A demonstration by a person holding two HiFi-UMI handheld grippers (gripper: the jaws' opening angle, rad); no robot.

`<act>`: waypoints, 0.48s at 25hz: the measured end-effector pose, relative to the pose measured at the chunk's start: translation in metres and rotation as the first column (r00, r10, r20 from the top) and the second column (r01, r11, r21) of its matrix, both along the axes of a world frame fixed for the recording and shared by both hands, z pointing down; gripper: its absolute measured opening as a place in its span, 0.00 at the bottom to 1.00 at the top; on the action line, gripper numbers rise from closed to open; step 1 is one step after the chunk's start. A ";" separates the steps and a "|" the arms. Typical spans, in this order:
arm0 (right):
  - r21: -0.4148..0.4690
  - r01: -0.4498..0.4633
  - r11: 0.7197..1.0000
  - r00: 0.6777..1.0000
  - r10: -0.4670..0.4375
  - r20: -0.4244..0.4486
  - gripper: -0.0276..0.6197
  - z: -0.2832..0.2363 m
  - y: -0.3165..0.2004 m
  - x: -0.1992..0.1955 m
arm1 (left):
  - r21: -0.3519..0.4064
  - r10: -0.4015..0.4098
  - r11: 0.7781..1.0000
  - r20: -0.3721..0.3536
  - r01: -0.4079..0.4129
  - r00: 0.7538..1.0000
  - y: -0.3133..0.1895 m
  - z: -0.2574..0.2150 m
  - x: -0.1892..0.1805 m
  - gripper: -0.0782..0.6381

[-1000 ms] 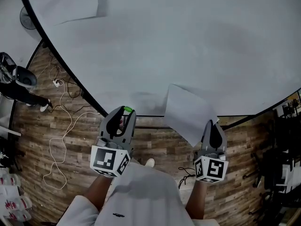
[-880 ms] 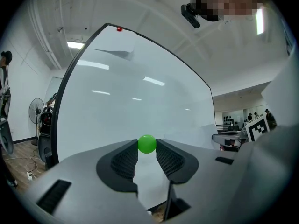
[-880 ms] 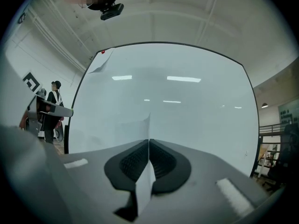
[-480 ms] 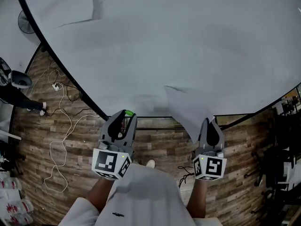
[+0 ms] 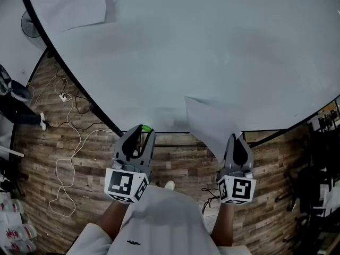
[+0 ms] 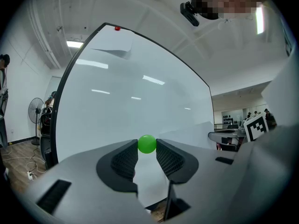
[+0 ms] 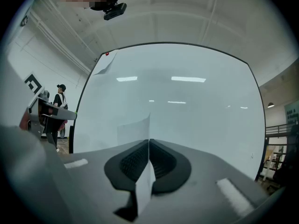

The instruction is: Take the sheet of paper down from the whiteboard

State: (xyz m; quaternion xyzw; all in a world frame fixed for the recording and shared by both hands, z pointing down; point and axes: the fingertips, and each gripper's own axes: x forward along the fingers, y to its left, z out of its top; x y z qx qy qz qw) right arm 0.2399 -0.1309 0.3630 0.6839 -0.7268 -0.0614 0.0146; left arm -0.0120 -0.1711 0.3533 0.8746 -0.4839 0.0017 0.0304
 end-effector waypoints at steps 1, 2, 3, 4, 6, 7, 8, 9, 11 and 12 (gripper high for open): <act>-0.003 0.002 1.000 1.000 -0.002 -0.006 0.06 0.000 0.000 0.000 | -0.002 -0.002 1.000 -0.003 0.002 1.000 -0.001 0.002 0.000 0.29; -0.005 0.005 1.000 1.000 -0.005 -0.010 0.06 0.000 -0.001 0.000 | -0.005 -0.004 1.000 -0.005 0.004 1.000 -0.001 0.003 0.000 0.29; -0.007 0.007 1.000 1.000 -0.007 -0.011 0.06 0.001 -0.001 0.000 | -0.007 -0.006 1.000 -0.006 0.006 1.000 -0.002 0.004 0.000 0.29; -0.007 0.009 1.000 1.000 -0.009 -0.009 0.06 0.001 -0.002 -0.001 | -0.008 -0.007 1.000 -0.004 0.007 1.000 -0.002 0.004 0.000 0.29; -0.006 0.010 1.000 1.000 -0.010 0.001 0.06 0.001 -0.002 -0.001 | -0.007 -0.004 1.000 0.001 0.004 1.000 -0.002 0.003 0.001 0.29; -0.005 0.010 1.000 1.000 -0.010 0.005 0.06 0.001 -0.002 -0.002 | -0.007 -0.002 1.000 0.003 0.002 1.000 -0.002 0.003 0.001 0.29; -0.006 0.010 1.000 1.000 -0.010 0.005 0.06 0.002 -0.002 -0.002 | -0.007 -0.001 1.000 0.004 0.001 1.000 -0.002 0.003 0.001 0.29; -0.008 0.012 1.000 1.000 -0.012 0.002 0.06 0.002 -0.001 -0.003 | -0.007 -0.001 1.000 0.004 0.001 1.000 -0.002 0.003 0.001 0.29; -0.010 0.013 1.000 1.000 -0.013 -0.005 0.06 0.001 0.000 -0.003 | -0.008 0.002 1.000 0.005 -0.002 1.000 -0.001 0.002 0.003 0.29; -0.009 0.013 1.000 1.000 -0.013 -0.006 0.06 0.001 0.000 -0.003 | -0.008 0.003 1.000 0.006 -0.003 1.000 -0.001 0.002 0.003 0.29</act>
